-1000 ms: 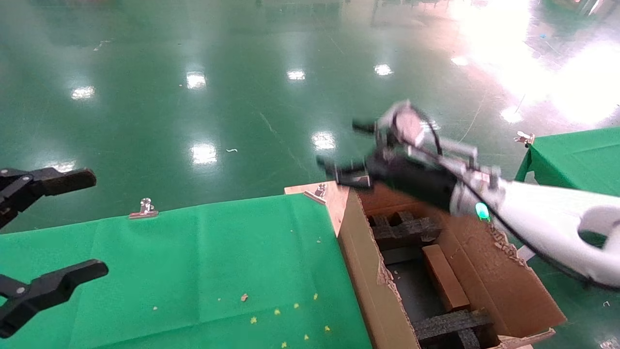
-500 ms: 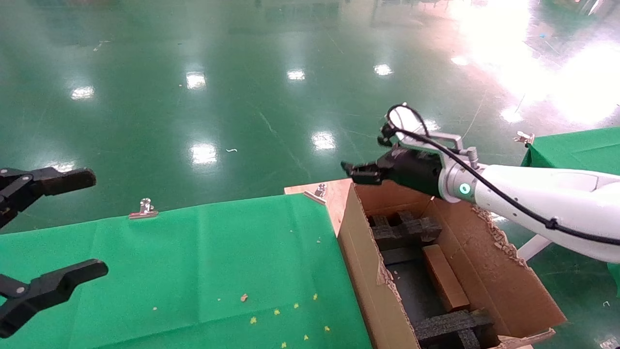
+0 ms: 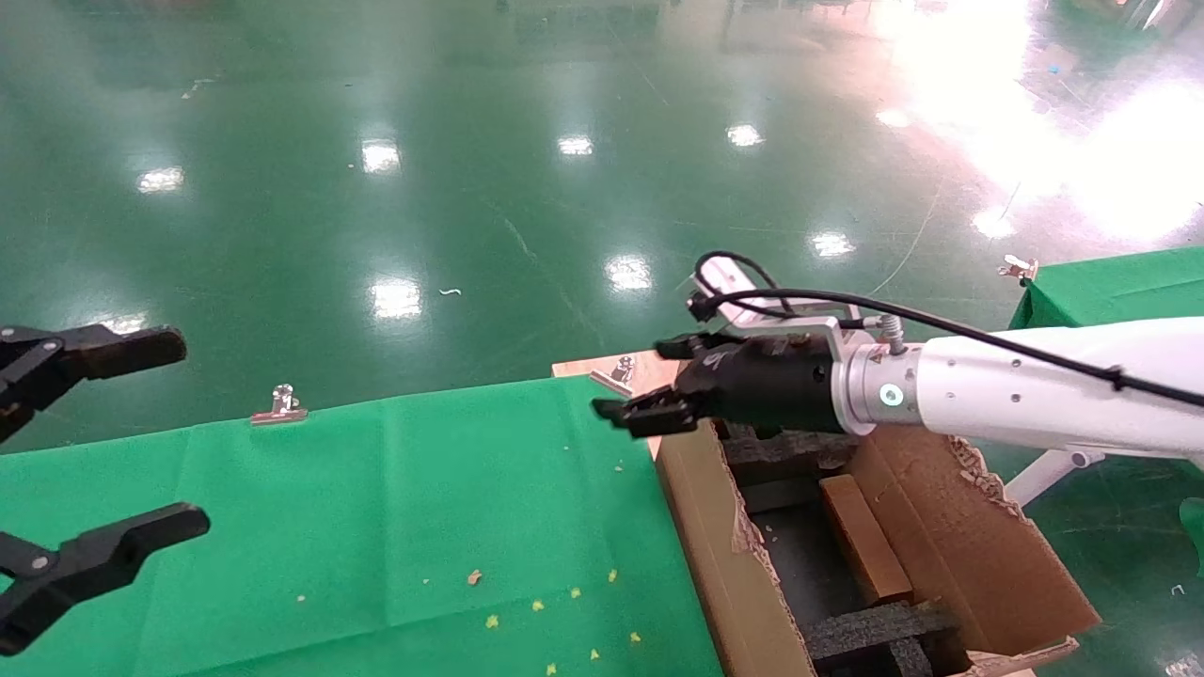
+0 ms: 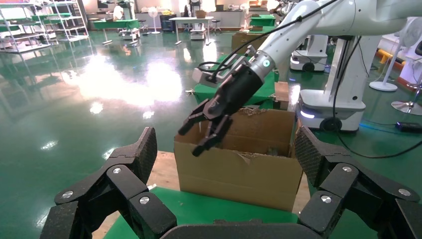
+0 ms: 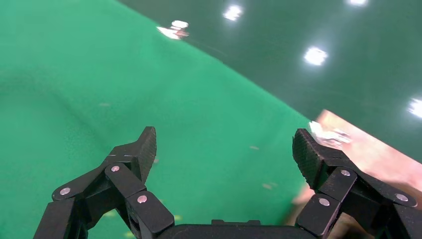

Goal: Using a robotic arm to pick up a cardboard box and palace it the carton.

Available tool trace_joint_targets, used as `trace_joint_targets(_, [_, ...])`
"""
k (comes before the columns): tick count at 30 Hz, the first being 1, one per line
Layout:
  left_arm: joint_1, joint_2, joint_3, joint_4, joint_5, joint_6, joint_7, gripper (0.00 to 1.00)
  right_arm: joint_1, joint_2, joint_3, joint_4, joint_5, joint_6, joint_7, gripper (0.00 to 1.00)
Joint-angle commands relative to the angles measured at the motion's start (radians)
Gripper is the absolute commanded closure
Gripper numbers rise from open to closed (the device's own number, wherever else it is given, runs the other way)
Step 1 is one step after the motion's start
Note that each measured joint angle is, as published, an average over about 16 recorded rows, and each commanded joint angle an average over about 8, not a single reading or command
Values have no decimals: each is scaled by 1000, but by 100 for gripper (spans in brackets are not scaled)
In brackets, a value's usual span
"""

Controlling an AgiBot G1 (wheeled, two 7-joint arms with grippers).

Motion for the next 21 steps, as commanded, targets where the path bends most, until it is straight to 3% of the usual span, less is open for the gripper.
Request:
trace_joint_targets(1, [0,0,0,0,0,0,0,0,-32,-4,69,-3,43,-63,-56,0])
trace_joint_targets(21, [0,0,0,0,0,0,0,0,-341,-45,742,-33,463,-677,-604,0])
